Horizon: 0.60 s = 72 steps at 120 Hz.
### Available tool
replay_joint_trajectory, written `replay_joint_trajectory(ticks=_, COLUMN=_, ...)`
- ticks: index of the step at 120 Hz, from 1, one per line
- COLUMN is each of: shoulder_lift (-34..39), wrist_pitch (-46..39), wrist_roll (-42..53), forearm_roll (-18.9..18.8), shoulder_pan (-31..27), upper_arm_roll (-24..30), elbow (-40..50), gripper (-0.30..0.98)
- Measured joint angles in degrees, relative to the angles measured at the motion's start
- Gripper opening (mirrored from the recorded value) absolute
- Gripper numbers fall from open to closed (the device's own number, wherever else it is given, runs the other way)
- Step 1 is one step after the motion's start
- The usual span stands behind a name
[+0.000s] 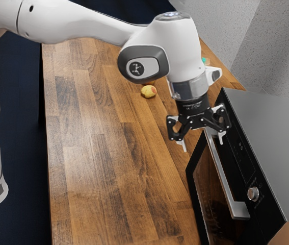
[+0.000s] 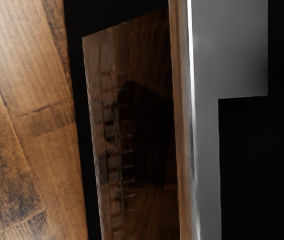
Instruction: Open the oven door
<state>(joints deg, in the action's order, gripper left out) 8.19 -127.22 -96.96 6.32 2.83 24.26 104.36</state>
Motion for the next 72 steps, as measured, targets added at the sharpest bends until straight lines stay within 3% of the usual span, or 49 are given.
replay_joint_trajectory(ticks=72, shoulder_lift=-1.78, wrist_pitch=-1.03, wrist_roll=2.40, forearm_roll=3.03, shoulder_pan=0.02, upper_arm_roll=0.00, elbow=0.71, gripper=0.69)
